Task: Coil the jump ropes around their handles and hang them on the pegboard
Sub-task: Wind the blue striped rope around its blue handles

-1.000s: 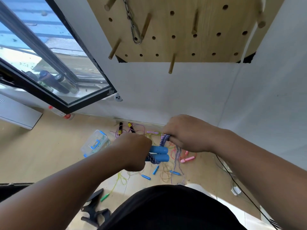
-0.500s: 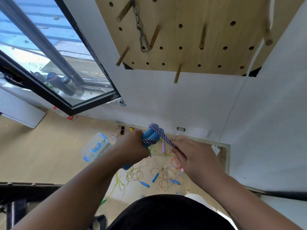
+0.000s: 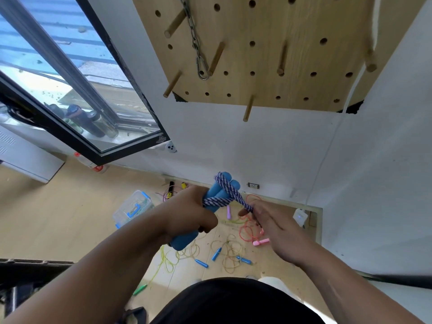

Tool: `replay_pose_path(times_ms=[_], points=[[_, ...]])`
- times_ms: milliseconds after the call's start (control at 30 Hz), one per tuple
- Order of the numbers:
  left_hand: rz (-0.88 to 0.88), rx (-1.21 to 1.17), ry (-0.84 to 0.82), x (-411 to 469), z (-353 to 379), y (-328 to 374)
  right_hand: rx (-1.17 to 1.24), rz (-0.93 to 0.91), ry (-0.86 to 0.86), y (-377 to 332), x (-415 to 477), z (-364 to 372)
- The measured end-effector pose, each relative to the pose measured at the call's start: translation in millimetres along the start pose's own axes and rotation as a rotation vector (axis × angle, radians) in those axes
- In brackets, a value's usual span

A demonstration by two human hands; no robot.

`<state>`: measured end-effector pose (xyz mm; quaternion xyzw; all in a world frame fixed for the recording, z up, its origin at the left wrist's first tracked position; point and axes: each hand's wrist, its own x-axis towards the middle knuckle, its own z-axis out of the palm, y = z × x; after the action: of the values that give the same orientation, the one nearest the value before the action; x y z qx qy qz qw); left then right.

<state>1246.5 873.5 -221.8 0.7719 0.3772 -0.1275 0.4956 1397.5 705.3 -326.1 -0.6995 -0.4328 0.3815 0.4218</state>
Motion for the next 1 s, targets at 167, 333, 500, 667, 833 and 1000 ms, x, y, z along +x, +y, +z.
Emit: replay_pose_path(times_ms=[167,333,500,667,833,1000], points=[[0.062,0.015,-0.171,-18,1,12,-0.329,-0.246,-0.016,-8,6,-2],[0.118,0.436,-0.304,-24,8,25,-0.492,-0.276,-0.154,-7,29,-12],[0.094,1.027,-0.228,-7,25,13,-0.607,-0.323,-0.335,-48,62,-23],[-0.013,1.140,-0.062,16,20,-8,-0.795,-0.342,-0.309,-79,54,-13],[-0.061,0.873,0.206,28,8,-20,-0.858,-0.343,-0.097,-74,30,-1],[-0.093,0.496,0.251,29,5,-24,-0.599,-0.324,0.122,-41,16,-1]])
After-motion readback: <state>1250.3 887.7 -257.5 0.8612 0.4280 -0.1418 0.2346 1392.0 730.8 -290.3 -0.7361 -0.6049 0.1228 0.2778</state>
